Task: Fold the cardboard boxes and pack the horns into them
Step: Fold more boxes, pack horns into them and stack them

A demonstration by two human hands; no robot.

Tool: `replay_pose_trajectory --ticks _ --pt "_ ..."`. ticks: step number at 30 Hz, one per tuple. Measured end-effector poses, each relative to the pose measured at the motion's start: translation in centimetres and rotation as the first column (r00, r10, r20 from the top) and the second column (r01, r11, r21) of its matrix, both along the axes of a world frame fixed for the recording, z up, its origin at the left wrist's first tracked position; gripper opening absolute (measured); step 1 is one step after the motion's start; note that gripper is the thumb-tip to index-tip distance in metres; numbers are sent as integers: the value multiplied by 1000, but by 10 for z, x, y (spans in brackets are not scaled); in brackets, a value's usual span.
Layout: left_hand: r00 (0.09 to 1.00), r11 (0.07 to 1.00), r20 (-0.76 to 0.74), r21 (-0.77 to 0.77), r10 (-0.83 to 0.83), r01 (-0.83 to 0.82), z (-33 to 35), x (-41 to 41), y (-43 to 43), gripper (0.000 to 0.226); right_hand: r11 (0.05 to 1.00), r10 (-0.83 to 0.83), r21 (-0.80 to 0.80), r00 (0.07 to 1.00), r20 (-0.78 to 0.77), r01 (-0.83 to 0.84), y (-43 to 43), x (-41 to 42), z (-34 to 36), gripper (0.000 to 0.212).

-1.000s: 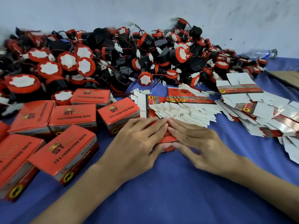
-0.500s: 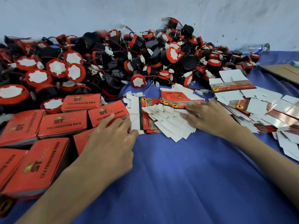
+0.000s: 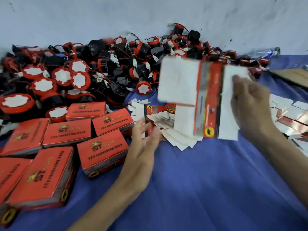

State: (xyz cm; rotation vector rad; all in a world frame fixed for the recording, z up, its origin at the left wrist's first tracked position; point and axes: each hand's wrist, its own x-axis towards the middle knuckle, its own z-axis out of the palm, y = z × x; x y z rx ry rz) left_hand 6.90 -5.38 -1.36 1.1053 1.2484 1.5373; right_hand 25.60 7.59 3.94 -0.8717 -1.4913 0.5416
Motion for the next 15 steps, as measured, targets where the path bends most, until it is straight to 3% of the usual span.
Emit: replay_pose_trajectory --ticks 2,3,5,7,12,15 --pt "985 998 159 27 -64 61 -2 -5 1 40 925 229 -303 973 -38 -229 -3 -4 -10 45" --pt "980 992 161 49 -120 113 -3 -6 -1 45 849 316 -429 947 -53 -308 -6 -6 -17 40" --pt "980 986 121 74 -156 148 -4 -8 -7 33 690 437 -589 891 -125 -421 -15 -12 -27 35" --pt "982 983 96 94 -165 156 -4 -8 -9 26 636 465 -616 868 -174 -464 -21 -16 -31 38" --pt "972 970 39 74 -234 230 -3 -11 -12 34 566 475 -661 850 -228 -494 -28 -21 -37 33" --pt "974 972 11 65 -226 225 -4 -11 -11 38 584 491 -624 838 -237 -519 -31 -25 -40 18"
